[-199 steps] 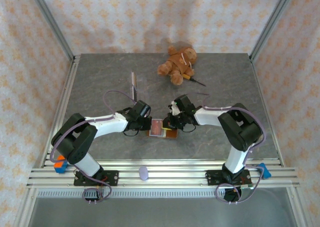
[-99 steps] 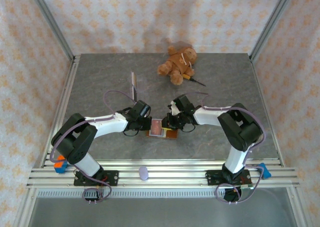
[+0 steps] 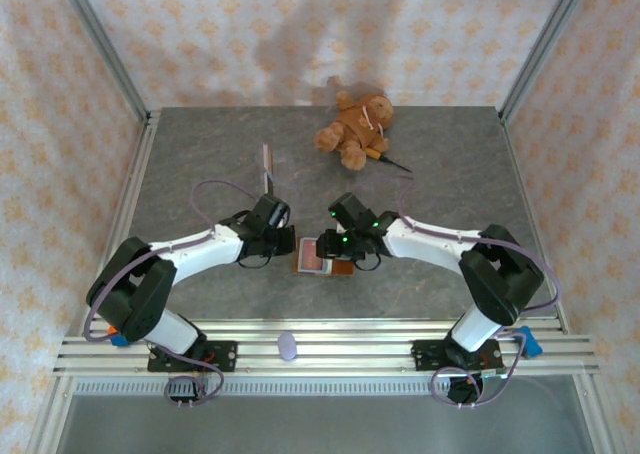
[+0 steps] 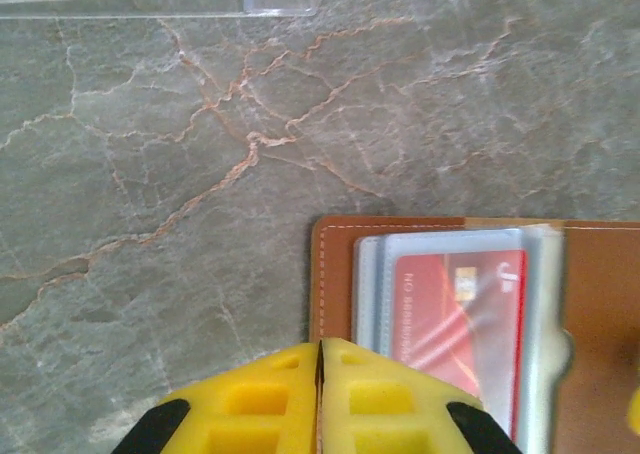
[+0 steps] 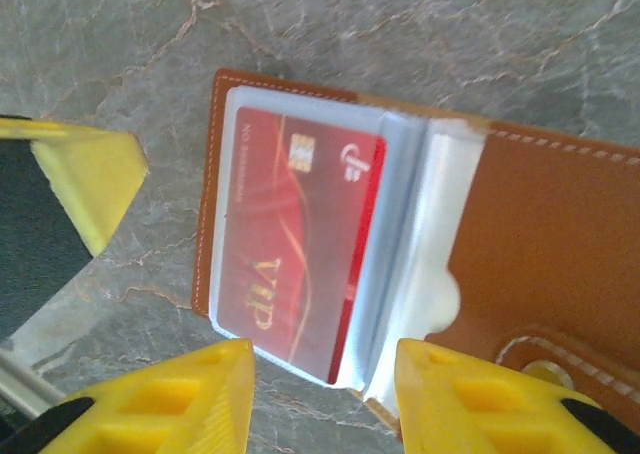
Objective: Put the credit cards into the card holder
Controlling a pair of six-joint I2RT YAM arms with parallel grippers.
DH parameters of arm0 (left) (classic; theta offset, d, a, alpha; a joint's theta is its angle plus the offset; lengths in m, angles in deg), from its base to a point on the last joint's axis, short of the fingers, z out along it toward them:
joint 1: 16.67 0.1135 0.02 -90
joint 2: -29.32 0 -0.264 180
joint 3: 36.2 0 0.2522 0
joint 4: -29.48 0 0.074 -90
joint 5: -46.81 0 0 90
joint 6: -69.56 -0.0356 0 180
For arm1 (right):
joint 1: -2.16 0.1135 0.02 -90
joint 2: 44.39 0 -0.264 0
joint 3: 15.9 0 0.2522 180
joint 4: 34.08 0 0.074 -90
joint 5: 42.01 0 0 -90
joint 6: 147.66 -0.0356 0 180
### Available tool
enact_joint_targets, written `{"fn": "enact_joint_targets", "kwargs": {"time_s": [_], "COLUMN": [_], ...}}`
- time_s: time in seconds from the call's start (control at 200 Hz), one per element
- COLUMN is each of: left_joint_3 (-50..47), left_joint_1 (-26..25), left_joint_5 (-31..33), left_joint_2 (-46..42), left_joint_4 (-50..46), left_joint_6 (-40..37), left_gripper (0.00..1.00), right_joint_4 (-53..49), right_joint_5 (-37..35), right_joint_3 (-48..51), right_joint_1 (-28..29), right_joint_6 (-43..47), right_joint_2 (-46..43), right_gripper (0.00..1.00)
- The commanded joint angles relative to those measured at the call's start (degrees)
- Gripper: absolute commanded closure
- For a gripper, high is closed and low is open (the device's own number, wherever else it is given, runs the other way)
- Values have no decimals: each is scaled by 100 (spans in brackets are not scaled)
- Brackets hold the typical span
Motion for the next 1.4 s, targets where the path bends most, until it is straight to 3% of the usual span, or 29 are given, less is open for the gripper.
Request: {"fn": "enact_joint_targets", "kwargs": {"time_s": [0.0, 0.195, 0.295, 0.586, 0.916, 1.397], "left_joint_3": [-127, -237, -292, -509, -517, -514], "left_joint_1": [91, 114, 125, 158, 156, 151], "left_joint_5": [-223, -297, -343, -711, -1339, -1155], "left_joint_2": [-300, -415, -404, -338, 27, 213], "left_joint_4": [-158, -78, -31, 498, 1126, 1063], "left_joint_6": [182, 237, 268, 451, 796, 769], "left_gripper": [88, 86, 86, 82, 75, 74], "right_joint_4": [-297, 121, 183, 116, 330, 608], "right_joint_5": [-996, -350, -276, -418, -351, -21], "right_joint_3": [-209, -242, -356, -484, -197, 140], "right_joint_1": [200, 265, 311, 311, 300, 153], "right_joint_6": [-303, -307, -255, 8, -21, 34], "right_joint_2": [-49, 255, 420, 909, 768, 387], "right_gripper": [60, 79, 83, 86, 85, 77]}}
